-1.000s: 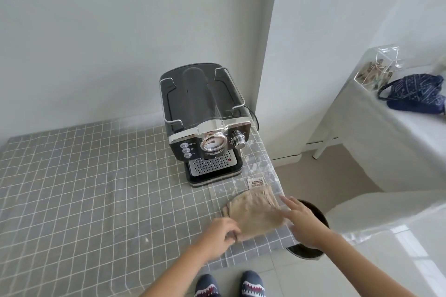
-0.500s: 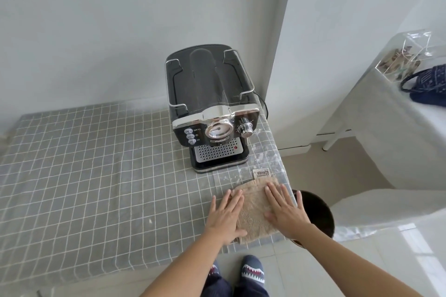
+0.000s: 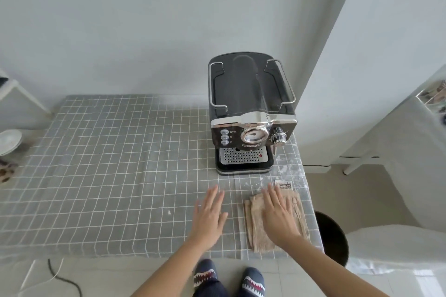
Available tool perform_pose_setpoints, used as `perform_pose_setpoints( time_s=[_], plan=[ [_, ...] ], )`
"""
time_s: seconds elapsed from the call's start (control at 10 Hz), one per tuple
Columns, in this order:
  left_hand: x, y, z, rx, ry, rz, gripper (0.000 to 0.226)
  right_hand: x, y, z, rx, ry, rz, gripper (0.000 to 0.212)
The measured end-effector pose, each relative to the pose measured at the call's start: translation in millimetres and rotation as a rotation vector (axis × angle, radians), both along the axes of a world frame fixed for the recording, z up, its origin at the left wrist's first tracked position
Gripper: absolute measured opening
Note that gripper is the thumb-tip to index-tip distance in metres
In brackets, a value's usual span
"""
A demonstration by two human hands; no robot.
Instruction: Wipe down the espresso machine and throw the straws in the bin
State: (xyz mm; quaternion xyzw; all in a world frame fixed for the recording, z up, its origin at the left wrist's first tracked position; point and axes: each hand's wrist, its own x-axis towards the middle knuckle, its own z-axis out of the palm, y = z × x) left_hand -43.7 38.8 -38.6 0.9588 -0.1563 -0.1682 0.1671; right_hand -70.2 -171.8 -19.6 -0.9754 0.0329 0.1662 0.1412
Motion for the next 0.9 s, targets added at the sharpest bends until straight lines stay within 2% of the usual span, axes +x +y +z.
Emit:
perform_pose_setpoints(
  time_s=[0.1,0.2,0.3,0.4,0.6,0.7,0.8,0.9],
  plan=[
    [6.2,39.6,-12.8,0.05,-0.048,0.171,0.068,22.3,45.3,-4.1,0.075,-0.042,0.097,0.063],
    [11.6,62.6,-28.0,0.12,-0.025,0.234,0.062,36.4,82.3,-16.7,0.095,-0.009,0.12,0.062],
    [17.1,71.0,-40.6,0.162,-0.024,0.228,0.063,42.1,102.6,-37.4,0.04,0.044,0.126,0.06],
    [20.7,70.7,-46.8,0.196,-0.037,0.217,0.064,39.7,111.7,-57.0,0.005,0.048,0.059,0.066],
    [16.3,69.9,-48.3,0.167,-0.087,0.238,0.063,31.9,116.7,-73.4,-0.04,-0.111,0.014,0.063],
    [16.8,67.7,-49.1,0.177,-0.092,0.251,0.062,30.5,116.4,-79.3,-0.056,-0.101,-0.008,0.063],
    [17.4,68.9,-47.0,0.183,-0.082,0.243,0.063,31.8,119.5,-76.9,-0.003,-0.085,-0.002,0.064],
    [16.0,67.7,-49.4,0.179,-0.096,0.24,0.064,29.7,112.4,-66.6,0.194,-0.115,-0.051,0.062]
  ],
)
